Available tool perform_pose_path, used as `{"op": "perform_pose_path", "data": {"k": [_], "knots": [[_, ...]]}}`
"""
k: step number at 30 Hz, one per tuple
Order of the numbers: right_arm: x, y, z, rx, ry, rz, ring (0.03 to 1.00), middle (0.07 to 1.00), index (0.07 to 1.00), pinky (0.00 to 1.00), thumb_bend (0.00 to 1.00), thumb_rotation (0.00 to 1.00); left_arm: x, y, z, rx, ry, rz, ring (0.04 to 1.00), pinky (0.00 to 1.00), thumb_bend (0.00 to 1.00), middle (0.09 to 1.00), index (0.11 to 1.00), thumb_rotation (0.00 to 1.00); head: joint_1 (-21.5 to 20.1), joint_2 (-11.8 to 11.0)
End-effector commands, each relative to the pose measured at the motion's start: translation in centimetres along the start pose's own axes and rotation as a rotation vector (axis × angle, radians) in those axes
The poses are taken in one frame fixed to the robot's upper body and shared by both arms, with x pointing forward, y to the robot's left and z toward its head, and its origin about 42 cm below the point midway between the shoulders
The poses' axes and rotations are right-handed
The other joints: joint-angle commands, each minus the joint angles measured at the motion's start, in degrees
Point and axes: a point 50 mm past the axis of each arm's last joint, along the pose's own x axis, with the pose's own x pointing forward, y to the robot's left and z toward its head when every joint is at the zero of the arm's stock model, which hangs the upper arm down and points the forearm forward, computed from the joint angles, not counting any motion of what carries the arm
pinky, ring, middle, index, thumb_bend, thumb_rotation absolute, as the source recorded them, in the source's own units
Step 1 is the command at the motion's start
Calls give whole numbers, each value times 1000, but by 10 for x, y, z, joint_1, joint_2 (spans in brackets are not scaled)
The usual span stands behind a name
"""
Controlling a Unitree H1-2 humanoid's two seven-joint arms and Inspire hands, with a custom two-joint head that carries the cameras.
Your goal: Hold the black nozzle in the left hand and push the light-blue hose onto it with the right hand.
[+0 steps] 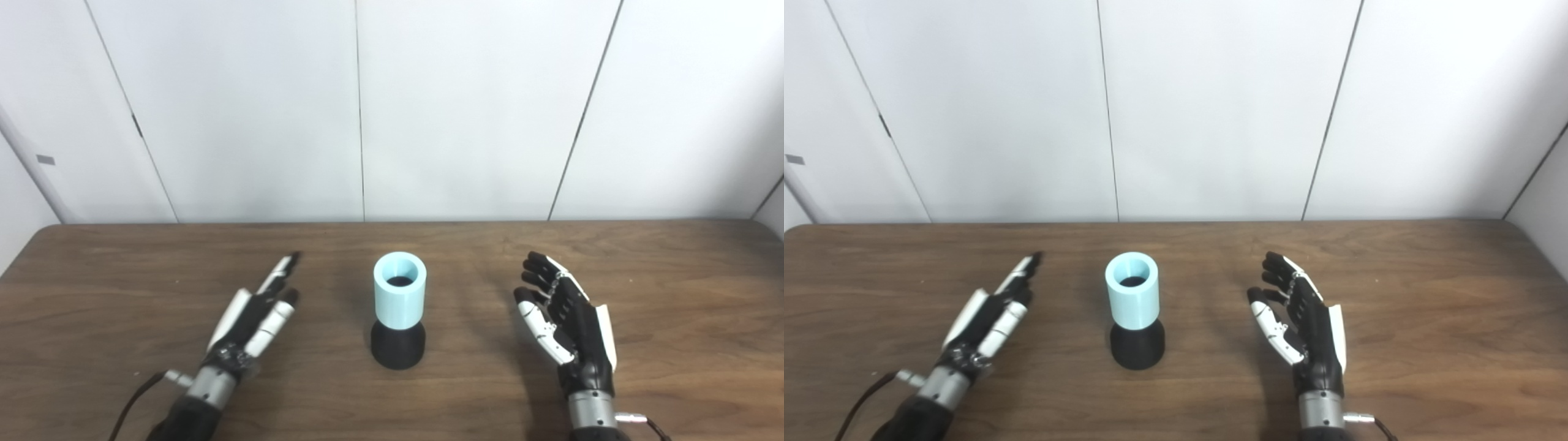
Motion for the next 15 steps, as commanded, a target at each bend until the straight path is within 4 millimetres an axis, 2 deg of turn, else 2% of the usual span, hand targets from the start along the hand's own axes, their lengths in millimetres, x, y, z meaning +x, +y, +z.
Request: {"op": "perform_pose_path", "data": {"k": [1,4,9,13,15], "knots": [[13,2,14,11,-89,-6,774,781,759,695,184,384,-9,-13,-2,-112,6,58,1000,1000,320,1000,1000,1000,1,-5],[15,3,10,18,-79,1,782,784,754,706,205,392,-15,-15,3,-191,-7,165,977,980,245,967,963,1000,0,-8],[14,5,7,28,-65,0,773,774,744,703,207,387,-22,-17,4,-208,-33,229,899,905,147,900,902,1000,-3,-11],[14,5,3,43,-52,-5,762,764,733,692,194,332,-31,-23,5,-110,-6,233,853,812,158,851,849,843,3,-15],[15,4,3,35,-51,-11,752,756,724,680,195,304,-35,-26,7,-89,3,240,822,768,162,825,817,697,4,-16]]}}
